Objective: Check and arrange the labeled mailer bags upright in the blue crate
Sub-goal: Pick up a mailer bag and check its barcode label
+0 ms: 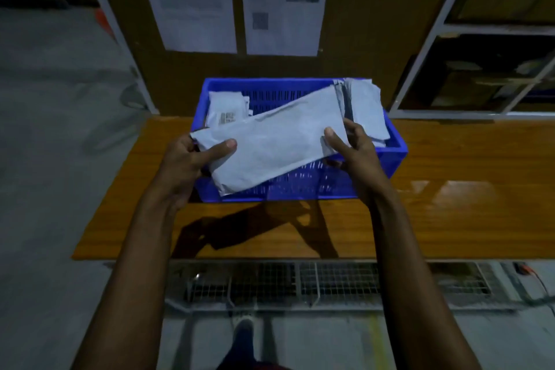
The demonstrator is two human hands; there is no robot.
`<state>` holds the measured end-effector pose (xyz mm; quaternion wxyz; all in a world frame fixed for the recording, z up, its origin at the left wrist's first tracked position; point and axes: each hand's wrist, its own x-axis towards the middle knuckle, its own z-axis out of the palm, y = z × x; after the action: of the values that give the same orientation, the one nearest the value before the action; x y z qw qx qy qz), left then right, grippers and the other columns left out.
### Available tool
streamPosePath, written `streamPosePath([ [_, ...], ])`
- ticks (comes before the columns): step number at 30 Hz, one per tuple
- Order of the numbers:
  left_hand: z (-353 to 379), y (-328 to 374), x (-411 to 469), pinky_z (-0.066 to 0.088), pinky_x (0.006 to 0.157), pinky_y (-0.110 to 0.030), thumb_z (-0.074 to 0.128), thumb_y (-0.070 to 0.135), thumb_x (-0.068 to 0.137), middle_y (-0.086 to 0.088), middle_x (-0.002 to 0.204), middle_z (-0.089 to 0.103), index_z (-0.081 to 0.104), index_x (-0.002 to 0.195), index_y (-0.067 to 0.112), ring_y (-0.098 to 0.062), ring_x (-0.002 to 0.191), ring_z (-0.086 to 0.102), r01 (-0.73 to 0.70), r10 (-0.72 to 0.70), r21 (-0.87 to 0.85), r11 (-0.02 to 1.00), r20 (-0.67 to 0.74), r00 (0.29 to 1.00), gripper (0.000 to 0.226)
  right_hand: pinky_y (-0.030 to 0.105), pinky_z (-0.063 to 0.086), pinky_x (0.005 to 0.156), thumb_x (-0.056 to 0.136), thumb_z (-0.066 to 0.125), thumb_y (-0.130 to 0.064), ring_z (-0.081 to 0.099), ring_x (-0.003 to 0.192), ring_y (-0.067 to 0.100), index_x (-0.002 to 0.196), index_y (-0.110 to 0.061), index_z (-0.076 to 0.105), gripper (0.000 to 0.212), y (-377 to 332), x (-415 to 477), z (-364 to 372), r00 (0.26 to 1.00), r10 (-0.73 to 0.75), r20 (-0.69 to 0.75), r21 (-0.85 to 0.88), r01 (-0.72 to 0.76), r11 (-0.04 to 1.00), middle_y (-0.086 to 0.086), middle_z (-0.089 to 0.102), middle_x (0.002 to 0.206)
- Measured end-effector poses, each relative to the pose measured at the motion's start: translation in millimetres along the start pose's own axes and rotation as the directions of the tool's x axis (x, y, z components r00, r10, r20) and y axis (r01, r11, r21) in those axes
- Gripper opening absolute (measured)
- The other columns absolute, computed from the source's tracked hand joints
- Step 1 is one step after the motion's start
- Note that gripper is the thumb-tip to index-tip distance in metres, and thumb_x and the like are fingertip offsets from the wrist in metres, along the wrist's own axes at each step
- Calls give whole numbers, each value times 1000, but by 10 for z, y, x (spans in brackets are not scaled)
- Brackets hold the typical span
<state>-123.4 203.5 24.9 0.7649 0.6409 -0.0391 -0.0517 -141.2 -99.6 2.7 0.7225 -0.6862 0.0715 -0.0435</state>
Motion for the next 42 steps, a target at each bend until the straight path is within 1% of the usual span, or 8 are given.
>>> streamPosePath([
  [9, 317, -392, -933, 60, 90, -41, 69, 10, 91, -9, 131, 69, 54, 139, 13, -28, 117, 68, 63, -70, -137, 989, -51, 996, 50, 46, 61, 78, 91, 74, -5, 75, 97, 33, 123, -20, 51, 42, 399, -898, -436, 999, -18, -48, 112, 23, 993, 15, 78, 108],
  [15, 269, -705, -1203, 56, 93, -45, 66, -9, 89, -12, 129, 69, 52, 122, 21, -30, 121, 65, 10, -34, -159, 987, -148, 988, 46, 39, 39, 62, 94, 74, -20, 42, 66, 29, 96, -29, 57, 20, 603, -1146, -573, 988, -111, -111, 85, 121, 989, 27, 41, 74],
  [18, 188, -785, -1196, 49, 94, -39, 66, 0, 93, -3, 119, 71, 70, 102, 18, -27, 127, 59, 18, -32, -78, 997, -189, 982, 21, 42, 55, 75, 107, 51, -13, 67, 92, 34, 117, -25, 67, 22, 636, -1262, -630, 989, -146, -21, 36, 147, 989, 26, 69, 106],
  [23, 63, -710, -1209, 55, 100, -39, 44, -2, 96, -14, 142, 61, 66, 126, -1, -29, 132, 57, 100, -120, -266, 959, -60, 991, 37, 47, 50, 108, 99, 52, 11, 60, 131, 19, 137, -16, 64, 48, 647, -1330, -724, 966, -256, 17, -68, 257, 964, -1, 67, 138],
  [28, 39, -600, -1212, 62, 85, -34, 31, -26, 77, -16, 141, 61, 59, 134, -1, -29, 128, 61, 197, -169, -318, 927, 112, 979, 69, 22, 56, 84, 90, 75, -3, 70, 109, 14, 127, -14, 71, 39, 573, -1298, -672, 934, -342, -98, -179, 322, 930, 2, 75, 119],
  [30, 10, -585, -1201, 61, 90, -42, 35, -29, 74, -15, 144, 58, 57, 136, -1, -31, 131, 58, 202, -159, -341, 918, 151, 976, 71, 26, 57, 83, 89, 76, -3, 69, 107, 15, 121, -15, 74, 35, 604, -1254, -674, 921, -374, -114, -250, 337, 908, 2, 74, 118],
  [36, 6, -654, -1103, 55, 97, -40, 64, -6, 85, -3, 115, 74, 70, 115, 12, -26, 118, 62, 83, -91, -131, 988, -55, 994, 36, 33, 57, 75, 88, 78, -36, 61, 96, 21, 96, -19, 72, 20, 632, -1167, -583, 904, -378, -200, -215, 336, 917, 2, 61, 109],
  [42, 68, -685, -1119, 58, 71, -27, 71, 16, 89, 0, 95, 78, 73, 103, 11, -13, 87, 73, 85, -81, 21, 996, -145, 986, 15, 39, 58, 74, 95, 72, -26, 68, 91, 24, 92, -10, 71, 16, 565, -1190, -518, 942, -291, -167, -122, 273, 954, 12, 71, 95],
])
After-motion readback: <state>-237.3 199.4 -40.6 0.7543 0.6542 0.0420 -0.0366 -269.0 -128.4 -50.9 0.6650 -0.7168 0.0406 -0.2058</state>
